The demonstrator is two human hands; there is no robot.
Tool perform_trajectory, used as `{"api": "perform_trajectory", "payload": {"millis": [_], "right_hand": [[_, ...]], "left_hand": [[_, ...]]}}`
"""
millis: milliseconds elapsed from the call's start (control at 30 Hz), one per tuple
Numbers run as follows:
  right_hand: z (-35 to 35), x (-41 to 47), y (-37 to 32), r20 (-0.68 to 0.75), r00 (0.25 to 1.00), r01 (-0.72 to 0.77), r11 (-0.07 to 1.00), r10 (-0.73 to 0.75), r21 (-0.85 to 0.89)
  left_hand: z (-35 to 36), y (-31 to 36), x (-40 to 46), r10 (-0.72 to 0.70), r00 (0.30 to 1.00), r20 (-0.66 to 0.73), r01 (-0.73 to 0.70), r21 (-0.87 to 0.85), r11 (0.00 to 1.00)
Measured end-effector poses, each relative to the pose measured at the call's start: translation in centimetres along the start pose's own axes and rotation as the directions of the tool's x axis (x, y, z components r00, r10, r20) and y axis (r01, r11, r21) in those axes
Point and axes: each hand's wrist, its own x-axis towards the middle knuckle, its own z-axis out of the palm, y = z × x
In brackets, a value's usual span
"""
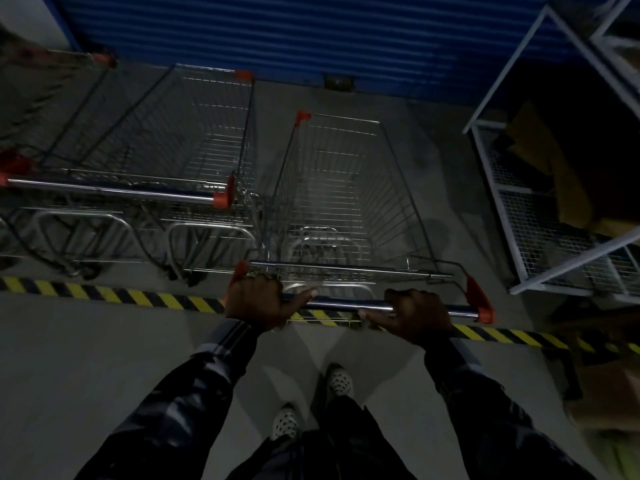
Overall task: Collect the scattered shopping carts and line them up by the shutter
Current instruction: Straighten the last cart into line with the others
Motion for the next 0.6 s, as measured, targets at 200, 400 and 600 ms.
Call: {"api": "perform_trajectory", "payload": {"millis": [200, 400, 600], "right_hand": [[0.1, 4.0, 2.2, 0.050, 0.998, -0.050, 0.998, 0.049, 0.028], [2.0, 12.4, 6.4, 0.095, 0.995, -0.042, 0.997, 0.036, 0.062], [5.6, 23.3, 9.1, 0.110, 0.994, -0.014, 0.997, 0.005, 0.080]], "left_hand": [[0.1, 0.2, 4.9, -0.005, 0.994, 0.113, 0.008, -0.031, 0.999], [0.9, -0.6, 14.1, -0.017, 0.975, 0.222, 0.022, -0.019, 1.000], [3.5, -3.9, 24.4, -0.011, 0.983, 0.185, 0.014, -0.014, 1.000]]}}
